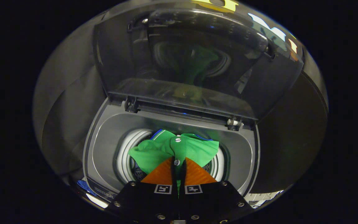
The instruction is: Put the clothes into the washing machine and then close the washing machine lid.
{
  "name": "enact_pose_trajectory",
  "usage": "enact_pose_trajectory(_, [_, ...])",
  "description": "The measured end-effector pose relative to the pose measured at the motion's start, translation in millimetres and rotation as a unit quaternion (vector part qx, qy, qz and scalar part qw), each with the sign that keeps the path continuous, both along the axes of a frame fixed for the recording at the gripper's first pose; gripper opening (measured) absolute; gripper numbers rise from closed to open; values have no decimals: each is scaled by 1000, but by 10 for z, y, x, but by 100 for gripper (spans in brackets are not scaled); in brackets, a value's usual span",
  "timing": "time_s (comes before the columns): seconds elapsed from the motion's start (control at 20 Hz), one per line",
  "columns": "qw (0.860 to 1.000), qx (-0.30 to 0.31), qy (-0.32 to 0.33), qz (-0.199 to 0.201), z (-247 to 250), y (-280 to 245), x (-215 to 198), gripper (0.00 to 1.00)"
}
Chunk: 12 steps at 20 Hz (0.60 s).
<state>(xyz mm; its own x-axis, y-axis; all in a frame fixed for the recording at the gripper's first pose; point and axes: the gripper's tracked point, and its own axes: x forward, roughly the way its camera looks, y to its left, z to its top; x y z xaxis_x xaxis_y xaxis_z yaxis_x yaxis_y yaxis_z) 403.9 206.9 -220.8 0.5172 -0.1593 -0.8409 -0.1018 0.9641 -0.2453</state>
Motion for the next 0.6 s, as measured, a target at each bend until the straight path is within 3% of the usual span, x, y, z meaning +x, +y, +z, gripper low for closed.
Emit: enact_pose_trajectory(0.6, [1000,-23,18,3,-27,-99,-39,3])
